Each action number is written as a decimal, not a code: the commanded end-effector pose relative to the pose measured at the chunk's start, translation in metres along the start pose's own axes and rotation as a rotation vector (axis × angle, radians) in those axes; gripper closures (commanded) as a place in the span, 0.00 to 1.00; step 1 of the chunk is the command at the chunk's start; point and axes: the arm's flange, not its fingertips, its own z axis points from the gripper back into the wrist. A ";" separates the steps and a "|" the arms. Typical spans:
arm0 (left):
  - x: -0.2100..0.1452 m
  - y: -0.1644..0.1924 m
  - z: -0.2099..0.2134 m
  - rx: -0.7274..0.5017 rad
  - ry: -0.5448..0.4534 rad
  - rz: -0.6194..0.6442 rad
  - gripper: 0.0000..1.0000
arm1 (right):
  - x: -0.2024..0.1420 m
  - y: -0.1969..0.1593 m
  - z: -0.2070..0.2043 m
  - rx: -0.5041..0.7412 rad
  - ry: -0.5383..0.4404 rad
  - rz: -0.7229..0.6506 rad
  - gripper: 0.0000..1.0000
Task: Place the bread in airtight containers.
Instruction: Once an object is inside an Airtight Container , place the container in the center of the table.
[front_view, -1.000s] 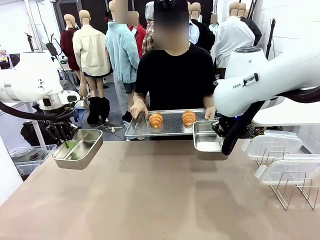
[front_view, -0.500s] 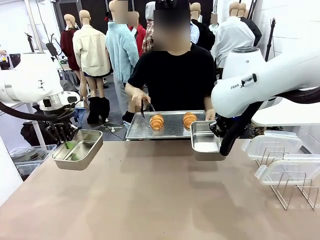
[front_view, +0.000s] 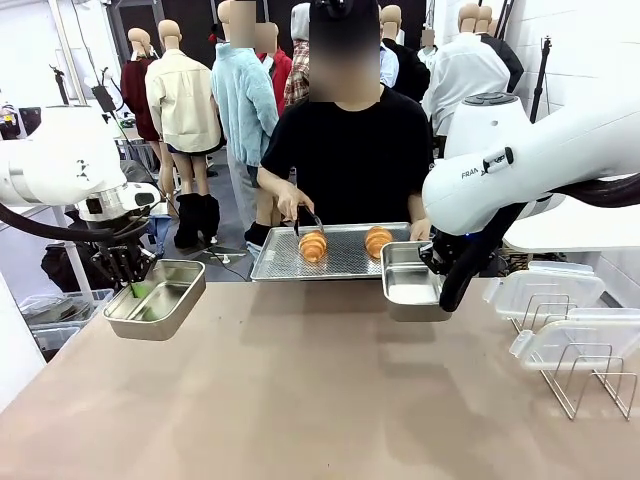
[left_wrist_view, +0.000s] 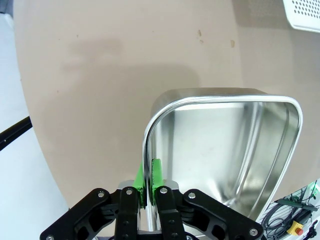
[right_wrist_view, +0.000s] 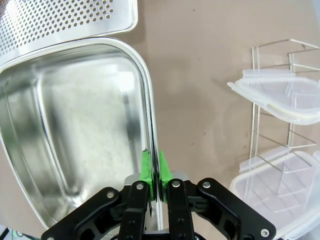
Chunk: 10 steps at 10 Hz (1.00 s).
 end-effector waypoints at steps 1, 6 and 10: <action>-0.001 0.001 0.002 0.002 -0.004 -0.009 1.00 | 0.001 0.001 0.003 0.006 -0.008 -0.001 1.00; -0.001 0.001 0.002 0.002 -0.004 -0.009 1.00 | 0.001 0.001 0.003 0.006 -0.008 -0.001 1.00; -0.001 0.001 0.002 0.002 -0.004 -0.009 1.00 | 0.001 0.001 0.003 0.006 -0.008 -0.001 1.00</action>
